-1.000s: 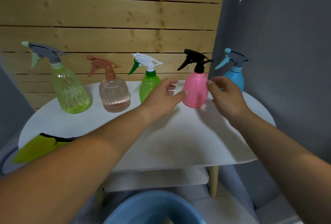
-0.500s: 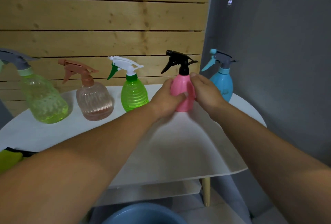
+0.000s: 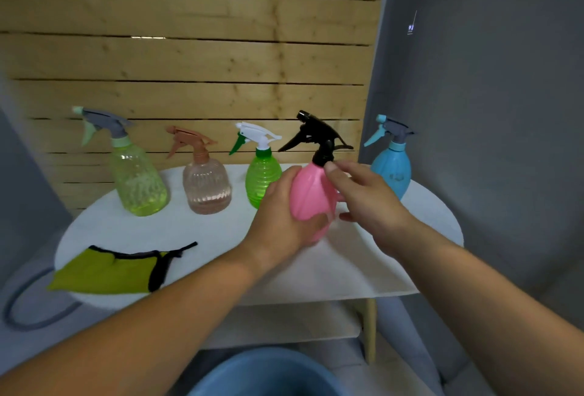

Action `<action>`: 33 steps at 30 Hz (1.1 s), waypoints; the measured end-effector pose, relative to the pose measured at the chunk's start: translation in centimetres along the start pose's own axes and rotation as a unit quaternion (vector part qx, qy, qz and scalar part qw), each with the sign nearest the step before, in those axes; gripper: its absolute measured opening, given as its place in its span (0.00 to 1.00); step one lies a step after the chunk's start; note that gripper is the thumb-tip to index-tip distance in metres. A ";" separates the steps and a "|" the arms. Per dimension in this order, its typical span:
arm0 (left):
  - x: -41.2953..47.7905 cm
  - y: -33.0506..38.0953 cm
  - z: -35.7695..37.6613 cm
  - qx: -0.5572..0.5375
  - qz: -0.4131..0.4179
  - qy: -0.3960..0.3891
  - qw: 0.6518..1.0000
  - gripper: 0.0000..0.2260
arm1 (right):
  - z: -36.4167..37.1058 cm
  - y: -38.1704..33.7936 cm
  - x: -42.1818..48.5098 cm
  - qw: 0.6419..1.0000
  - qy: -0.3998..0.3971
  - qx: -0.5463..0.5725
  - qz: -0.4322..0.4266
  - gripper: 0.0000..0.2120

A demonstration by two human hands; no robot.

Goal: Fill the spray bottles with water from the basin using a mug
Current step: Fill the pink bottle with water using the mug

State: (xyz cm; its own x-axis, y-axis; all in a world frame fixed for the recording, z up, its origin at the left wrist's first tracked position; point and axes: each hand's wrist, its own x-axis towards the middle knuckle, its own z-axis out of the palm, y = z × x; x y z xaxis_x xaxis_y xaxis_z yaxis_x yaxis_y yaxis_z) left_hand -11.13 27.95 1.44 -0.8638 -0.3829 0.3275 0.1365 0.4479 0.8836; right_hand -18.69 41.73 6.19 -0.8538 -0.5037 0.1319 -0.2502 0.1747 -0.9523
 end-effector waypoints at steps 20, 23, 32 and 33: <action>-16.3 4.0 -11.1 -0.078 -0.172 -0.114 0.975 0.39 | 7.1 -4.7 -12.1 0.949 -0.086 0.282 0.114 0.22; -16.7 4.0 -11.0 -0.024 -0.171 -0.132 0.976 0.43 | 7.3 -4.0 -12.3 0.945 -0.089 0.286 0.128 0.26; -16.5 3.4 -10.6 -0.102 -0.197 -0.175 0.959 0.32 | 7.2 -3.0 -12.5 0.947 -0.078 0.270 0.157 0.27; -16.6 3.4 -10.5 -0.065 -0.196 -0.179 0.962 0.36 | 7.2 -2.9 -12.6 0.947 -0.079 0.268 0.159 0.26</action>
State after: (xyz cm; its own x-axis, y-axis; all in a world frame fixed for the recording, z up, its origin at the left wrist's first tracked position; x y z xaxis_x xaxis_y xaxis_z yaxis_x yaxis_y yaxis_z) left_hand 8.71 27.35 2.53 -0.9699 -0.1876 -0.1553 -0.1943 0.2115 0.9579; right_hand -3.94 41.49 5.29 -0.7569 -0.6259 -0.1881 0.3121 -0.0932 -0.9455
